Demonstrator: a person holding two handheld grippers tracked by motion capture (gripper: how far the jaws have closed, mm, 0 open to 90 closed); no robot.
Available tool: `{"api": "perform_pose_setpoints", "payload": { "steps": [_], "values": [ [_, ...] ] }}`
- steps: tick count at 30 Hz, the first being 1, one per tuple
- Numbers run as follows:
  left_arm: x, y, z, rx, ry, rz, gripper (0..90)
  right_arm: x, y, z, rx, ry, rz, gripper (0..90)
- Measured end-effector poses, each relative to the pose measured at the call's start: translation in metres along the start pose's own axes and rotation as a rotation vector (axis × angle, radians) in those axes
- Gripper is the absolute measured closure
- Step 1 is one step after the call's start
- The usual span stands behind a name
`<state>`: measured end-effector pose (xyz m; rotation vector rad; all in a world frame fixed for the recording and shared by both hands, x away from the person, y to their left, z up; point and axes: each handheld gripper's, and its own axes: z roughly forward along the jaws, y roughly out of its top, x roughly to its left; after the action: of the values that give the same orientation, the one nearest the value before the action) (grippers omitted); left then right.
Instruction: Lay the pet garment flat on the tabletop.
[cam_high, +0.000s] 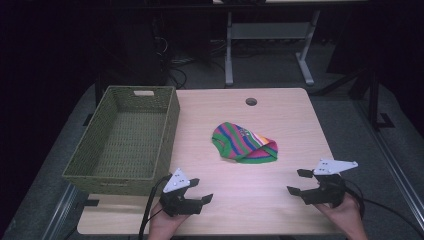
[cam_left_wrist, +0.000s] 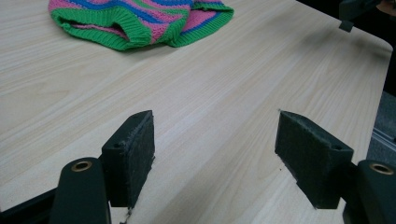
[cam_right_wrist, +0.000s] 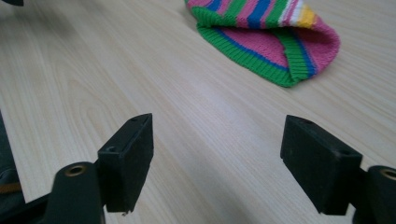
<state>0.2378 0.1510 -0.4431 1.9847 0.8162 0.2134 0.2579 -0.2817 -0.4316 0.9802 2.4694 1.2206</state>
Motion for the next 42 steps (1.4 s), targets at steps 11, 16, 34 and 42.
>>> {"api": "perform_pose_setpoints", "payload": {
  "steps": [11,16,34,42],
  "values": [
    [0.004,-0.002,-0.007,-0.019,0.024,-0.02,27.8,0.006,0.029,0.023,0.088,0.014,-0.205,23.9],
    [0.004,-0.001,-0.007,-0.025,0.025,-0.017,27.7,0.005,0.042,0.032,0.101,0.023,-0.204,23.8],
    [0.001,0.0,-0.006,-0.025,0.041,0.004,27.7,-0.014,0.07,0.048,0.148,0.084,-0.108,14.7],
    [0.002,0.0,-0.006,-0.025,0.048,0.0,27.7,-0.016,0.087,0.048,0.162,0.096,-0.123,14.7]
  ]
}}
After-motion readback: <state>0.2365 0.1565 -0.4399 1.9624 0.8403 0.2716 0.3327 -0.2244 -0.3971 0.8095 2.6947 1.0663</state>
